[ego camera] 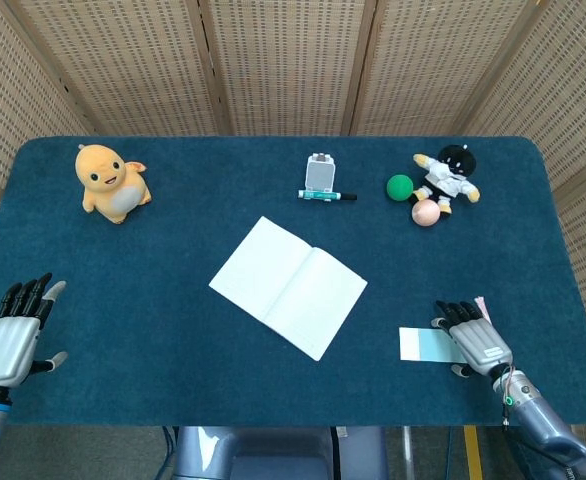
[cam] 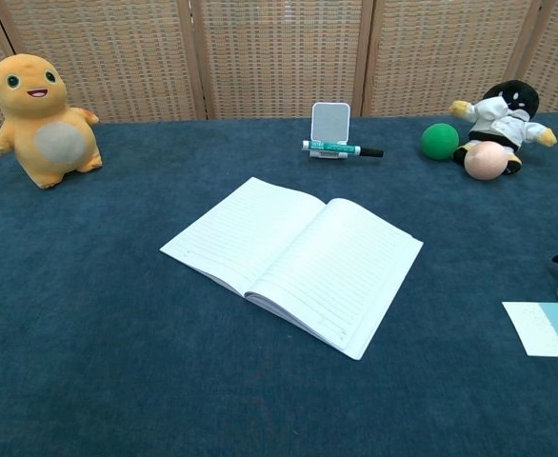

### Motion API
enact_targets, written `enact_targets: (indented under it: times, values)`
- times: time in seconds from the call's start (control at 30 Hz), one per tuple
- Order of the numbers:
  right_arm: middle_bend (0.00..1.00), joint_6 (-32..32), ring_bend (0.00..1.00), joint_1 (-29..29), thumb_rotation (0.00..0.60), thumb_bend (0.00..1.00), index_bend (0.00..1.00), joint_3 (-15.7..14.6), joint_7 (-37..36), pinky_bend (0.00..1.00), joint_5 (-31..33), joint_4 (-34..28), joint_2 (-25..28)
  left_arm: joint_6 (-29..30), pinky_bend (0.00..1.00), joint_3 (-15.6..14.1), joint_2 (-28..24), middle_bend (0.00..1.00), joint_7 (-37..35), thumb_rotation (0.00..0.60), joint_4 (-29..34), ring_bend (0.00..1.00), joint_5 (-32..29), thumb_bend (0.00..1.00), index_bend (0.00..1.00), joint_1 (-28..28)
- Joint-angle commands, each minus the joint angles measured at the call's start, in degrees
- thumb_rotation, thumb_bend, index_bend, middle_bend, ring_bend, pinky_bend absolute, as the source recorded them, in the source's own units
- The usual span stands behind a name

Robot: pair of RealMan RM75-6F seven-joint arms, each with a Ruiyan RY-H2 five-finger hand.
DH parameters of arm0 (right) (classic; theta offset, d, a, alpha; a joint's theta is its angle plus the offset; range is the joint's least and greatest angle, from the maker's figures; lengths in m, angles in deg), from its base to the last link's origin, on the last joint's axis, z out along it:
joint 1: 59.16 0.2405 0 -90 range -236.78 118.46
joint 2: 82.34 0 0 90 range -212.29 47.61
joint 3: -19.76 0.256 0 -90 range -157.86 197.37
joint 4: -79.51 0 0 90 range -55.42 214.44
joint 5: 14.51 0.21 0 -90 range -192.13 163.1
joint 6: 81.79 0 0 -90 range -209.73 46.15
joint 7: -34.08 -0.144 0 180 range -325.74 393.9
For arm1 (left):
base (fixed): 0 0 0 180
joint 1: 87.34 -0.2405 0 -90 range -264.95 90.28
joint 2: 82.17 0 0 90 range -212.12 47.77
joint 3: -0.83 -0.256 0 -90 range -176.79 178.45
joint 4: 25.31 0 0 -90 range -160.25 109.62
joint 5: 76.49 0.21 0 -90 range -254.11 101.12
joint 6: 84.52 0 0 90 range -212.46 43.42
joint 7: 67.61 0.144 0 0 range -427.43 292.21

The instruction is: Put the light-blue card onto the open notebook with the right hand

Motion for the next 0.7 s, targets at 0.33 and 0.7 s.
enact_targets:
  times: [0.33, 0.7]
  values:
    - [0.00, 0.07, 0.00, -0.05, 0.600, 0.00, 0.50, 0.10, -1.04, 0.05, -0.65, 0.24, -0.20, -0.09, 0.00, -0.02, 0.05, 0.00, 0.12, 0.600, 0.02, 0.00, -0.14, 0.00, 0.00, 0.06]
    - [0.00, 3.19, 0.00, -1.01, 0.600, 0.04, 0.62, -0.25, -3.87, 0.05, -3.32, 2.31, -1.45, -0.11, 0.00, -0.06, 0.10, 0.00, 0.18, 0.600, -0.01, 0.00, -0.12, 0.00, 0.00, 0.08]
